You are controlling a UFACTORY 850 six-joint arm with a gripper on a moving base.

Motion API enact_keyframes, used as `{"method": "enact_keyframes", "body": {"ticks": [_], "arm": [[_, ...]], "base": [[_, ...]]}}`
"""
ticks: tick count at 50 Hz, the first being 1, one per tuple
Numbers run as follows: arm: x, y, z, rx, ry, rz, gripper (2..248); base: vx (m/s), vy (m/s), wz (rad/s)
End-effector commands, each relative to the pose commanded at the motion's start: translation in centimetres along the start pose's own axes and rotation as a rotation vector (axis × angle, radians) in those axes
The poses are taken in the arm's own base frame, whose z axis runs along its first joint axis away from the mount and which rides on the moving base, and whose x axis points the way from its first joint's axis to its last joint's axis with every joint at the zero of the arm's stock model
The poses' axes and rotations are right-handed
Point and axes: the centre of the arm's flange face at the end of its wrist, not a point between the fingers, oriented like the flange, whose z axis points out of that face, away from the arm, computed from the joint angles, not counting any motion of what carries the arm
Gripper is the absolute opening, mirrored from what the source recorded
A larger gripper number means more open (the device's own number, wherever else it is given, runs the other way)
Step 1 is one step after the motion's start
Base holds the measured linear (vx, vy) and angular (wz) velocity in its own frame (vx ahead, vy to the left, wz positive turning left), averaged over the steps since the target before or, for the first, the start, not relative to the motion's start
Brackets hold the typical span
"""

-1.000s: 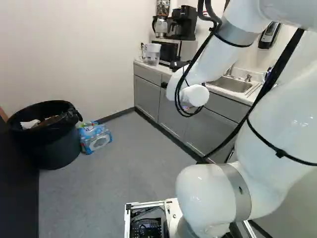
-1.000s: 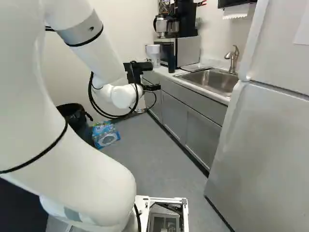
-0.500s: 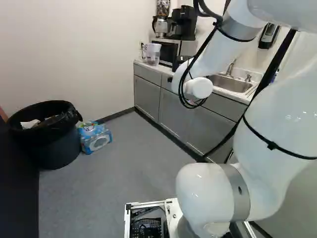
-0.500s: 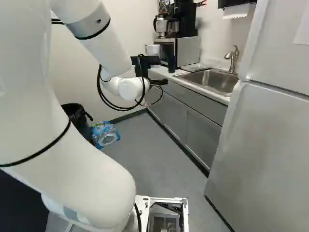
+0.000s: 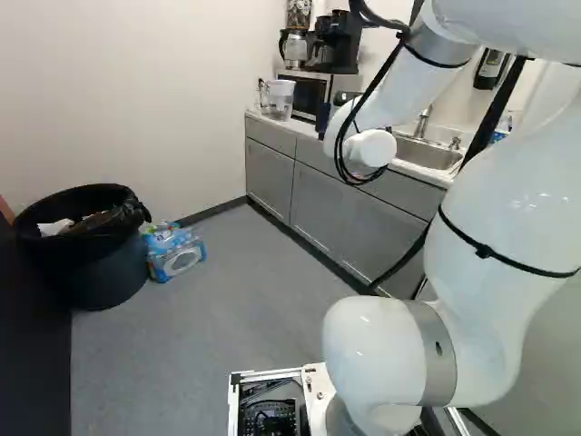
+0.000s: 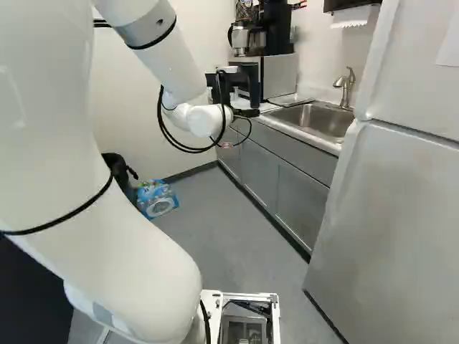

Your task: Rinse the cup and place it in the tray

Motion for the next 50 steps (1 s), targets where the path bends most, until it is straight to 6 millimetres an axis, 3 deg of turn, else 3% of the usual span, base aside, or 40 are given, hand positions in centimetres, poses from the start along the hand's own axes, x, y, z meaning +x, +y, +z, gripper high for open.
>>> {"method": "enact_keyframes", "body": {"ticks": [50], "arm": [[6.2,6.3,6.3,-0.113,0.067,0.018,247]], "base": [[0.000,0.000,0.000]]}}
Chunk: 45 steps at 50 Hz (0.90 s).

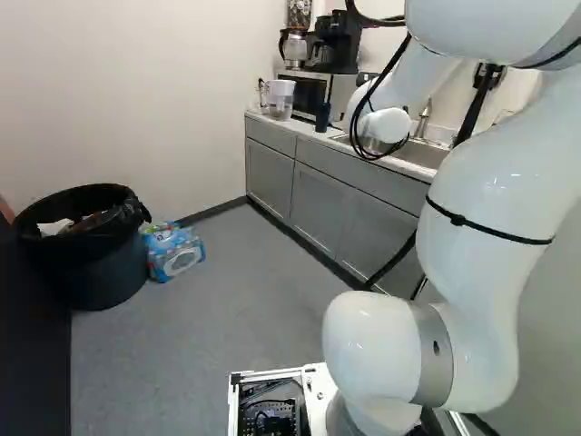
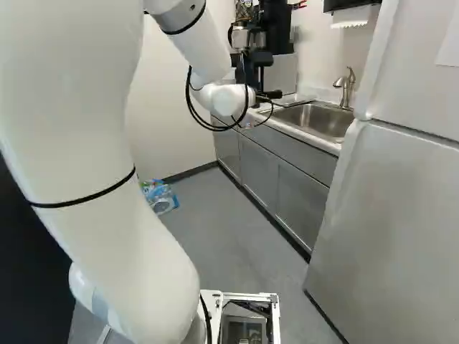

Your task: Rinse the cup and place it in the tray

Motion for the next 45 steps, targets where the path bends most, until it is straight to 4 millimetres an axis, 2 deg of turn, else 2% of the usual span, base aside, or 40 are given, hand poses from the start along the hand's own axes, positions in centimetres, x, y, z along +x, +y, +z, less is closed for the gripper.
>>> {"method": "enact_keyframes", "body": {"ticks": [45], "arm": [[5.1,5.3,6.8,-0.084,0.077,0.007,247]], "base": [[0.000,0.000,0.000]]}}
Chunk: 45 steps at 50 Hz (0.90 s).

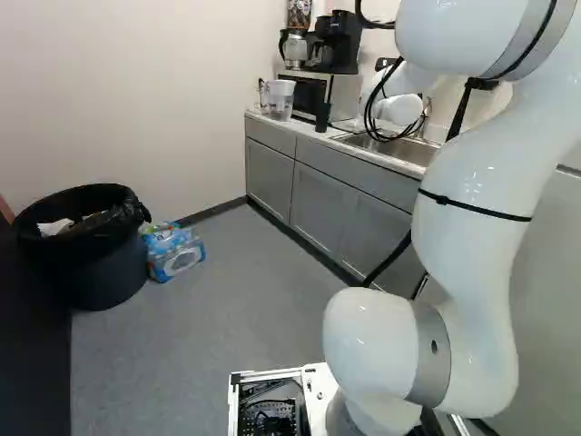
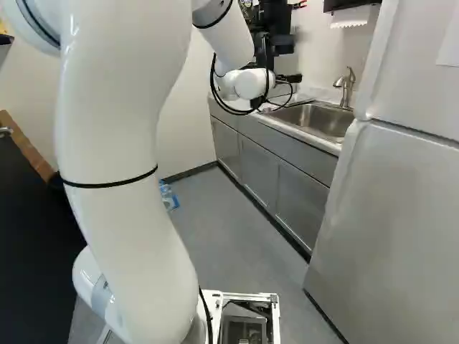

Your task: Rinse the cup and place it in the tray

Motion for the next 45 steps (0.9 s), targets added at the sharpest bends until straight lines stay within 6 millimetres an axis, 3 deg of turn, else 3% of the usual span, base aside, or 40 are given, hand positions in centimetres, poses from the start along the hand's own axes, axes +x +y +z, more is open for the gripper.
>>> {"method": "enact_keyframes", "body": {"ticks": [19,45], "arm": [[2.0,1.7,2.7,-0.026,0.049,0.001,247],[4.9,1.7,2.7,-0.026,0.101,0.000,247]], "base": [[0.000,0.000,0.000],[0.000,0.000,0.000]]}}
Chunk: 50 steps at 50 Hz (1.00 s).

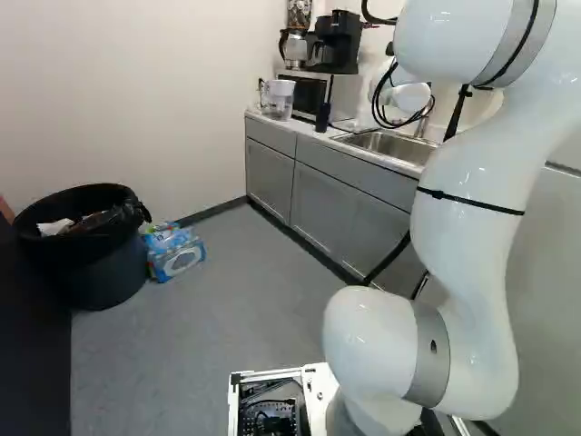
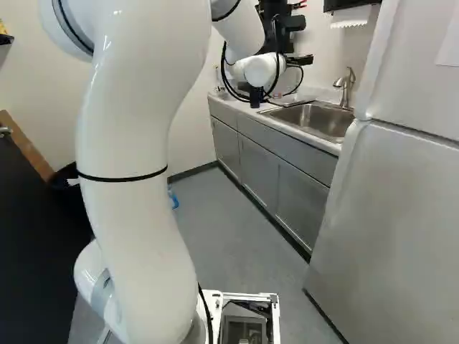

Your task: Rinse the cup and place it in the tray

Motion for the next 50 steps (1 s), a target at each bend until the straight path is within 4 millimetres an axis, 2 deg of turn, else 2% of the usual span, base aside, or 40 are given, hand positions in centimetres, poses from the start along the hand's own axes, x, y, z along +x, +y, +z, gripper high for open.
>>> {"method": "enact_keyframes", "body": {"ticks": [50], "arm": [[4.1,0.0,0.2,-0.001,-0.072,0.000,247]], "base": [[0.000,0.000,0.000]]}}
